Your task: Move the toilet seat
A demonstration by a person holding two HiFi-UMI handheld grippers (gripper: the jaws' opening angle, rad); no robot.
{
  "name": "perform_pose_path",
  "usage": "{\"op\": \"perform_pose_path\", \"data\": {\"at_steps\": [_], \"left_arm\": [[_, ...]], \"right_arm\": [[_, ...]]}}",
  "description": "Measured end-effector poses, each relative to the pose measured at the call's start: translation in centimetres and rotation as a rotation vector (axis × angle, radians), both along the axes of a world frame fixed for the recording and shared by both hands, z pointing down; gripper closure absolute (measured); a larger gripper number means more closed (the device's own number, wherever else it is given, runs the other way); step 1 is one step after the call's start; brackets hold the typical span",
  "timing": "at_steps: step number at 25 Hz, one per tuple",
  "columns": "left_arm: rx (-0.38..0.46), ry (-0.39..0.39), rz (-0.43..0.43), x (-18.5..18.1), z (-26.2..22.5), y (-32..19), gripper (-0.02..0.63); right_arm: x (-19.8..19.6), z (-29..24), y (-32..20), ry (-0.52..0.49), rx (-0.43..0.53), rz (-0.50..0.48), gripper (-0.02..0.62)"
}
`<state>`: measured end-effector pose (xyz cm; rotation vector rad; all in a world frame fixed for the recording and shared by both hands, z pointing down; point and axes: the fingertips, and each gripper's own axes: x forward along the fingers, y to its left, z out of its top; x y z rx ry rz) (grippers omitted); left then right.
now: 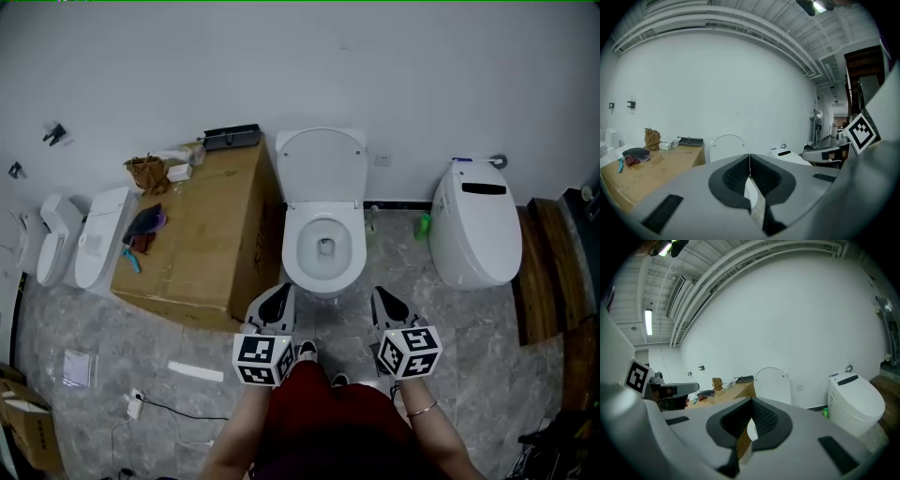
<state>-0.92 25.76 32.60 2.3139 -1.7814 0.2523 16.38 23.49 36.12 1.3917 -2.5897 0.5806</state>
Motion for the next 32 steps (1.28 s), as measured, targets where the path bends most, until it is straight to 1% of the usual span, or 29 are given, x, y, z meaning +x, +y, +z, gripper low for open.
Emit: {"op": "perform_pose_path", "data": {"at_steps": [3,6,13,20,24,29,32], "left_arm": [[0.006,0.001,0.012,-0.1,0.1,-1.1,0.578],[0.013,0.021,0.021,-0.5,0.2,-2.7,0.578],[-0.021,0.012,0.054,-2.2,2.1,-9.5,0.578],[-0.046,-0.004,0.080,-6.0,3.6,-17.6,0.578],[-0.074,0.002,0.089,-8.1,4.7,-21.5,0.578],[-0.104,0.004,0.109,-9.9,6.1,-24.3,0.578],[-0.142,0.009,0.110,-10.3,7.4,-25.2,0.578]], "right_arm": [[-0.2,0.2,-1.1,-0.003,-0.001,0.009,0.580],[-0.7,0.6,-2.5,-0.004,-0.011,0.010,0.578],[-1.9,2.0,-8.7,0.011,-0.043,0.045,0.578],[-5.0,3.7,-16.3,0.034,-0.096,0.085,0.578],[-6.2,4.8,-19.8,0.038,-0.130,0.123,0.578],[-7.9,6.3,-22.4,0.061,-0.164,0.130,0.578],[-8.3,7.3,-23.3,0.074,-0.199,0.135,0.578]]}}
